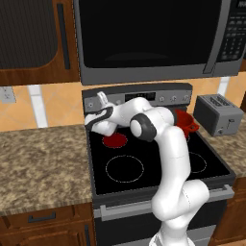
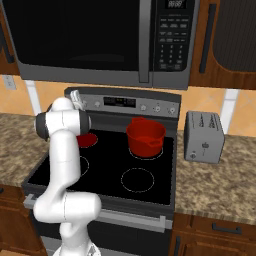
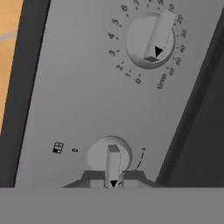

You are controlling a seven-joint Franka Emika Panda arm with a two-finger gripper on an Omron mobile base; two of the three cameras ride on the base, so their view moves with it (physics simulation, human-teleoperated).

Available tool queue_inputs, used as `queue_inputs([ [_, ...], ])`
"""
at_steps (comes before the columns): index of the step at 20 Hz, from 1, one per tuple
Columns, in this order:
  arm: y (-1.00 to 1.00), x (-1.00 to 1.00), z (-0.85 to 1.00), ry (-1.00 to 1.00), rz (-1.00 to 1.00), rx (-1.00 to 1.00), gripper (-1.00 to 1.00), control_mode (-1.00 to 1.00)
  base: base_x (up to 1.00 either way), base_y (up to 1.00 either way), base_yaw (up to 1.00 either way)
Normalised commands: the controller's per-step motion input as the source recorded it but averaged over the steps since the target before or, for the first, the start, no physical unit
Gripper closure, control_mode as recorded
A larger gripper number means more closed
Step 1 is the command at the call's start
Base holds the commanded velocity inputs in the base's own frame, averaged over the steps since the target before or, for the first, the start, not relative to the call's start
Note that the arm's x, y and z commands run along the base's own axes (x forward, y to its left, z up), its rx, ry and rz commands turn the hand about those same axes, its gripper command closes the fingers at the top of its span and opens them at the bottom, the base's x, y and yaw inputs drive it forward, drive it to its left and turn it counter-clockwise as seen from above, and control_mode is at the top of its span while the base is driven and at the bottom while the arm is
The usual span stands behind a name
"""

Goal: Turn off the rear left burner of the stove.

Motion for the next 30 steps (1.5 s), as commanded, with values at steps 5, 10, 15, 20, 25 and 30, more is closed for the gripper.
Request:
queue_inputs([
  [5, -0.09, 0.00, 0.03, 0.01, -0.05, 0.29, 1.00, -1.00, 0.00, 0.00, 0.00],
  [10, -0.15, -0.01, 0.02, 0.02, -0.13, 0.41, 1.00, -1.00, 0.00, 0.00, 0.00],
  [15, -0.14, 0.00, 0.00, 0.01, -0.16, 0.43, 1.00, -1.00, 0.00, 0.00, 0.00],
  [20, -0.12, 0.00, 0.00, 0.00, -0.19, 0.41, 1.00, -1.00, 0.00, 0.00, 0.00],
  [25, -0.13, 0.00, 0.00, 0.00, -0.21, 0.43, 1.00, -1.00, 0.00, 0.00, 0.00],
  [30, -0.15, 0.00, 0.00, 0.00, -0.22, 0.43, 1.00, -1.00, 0.00, 0.00, 0.00],
])
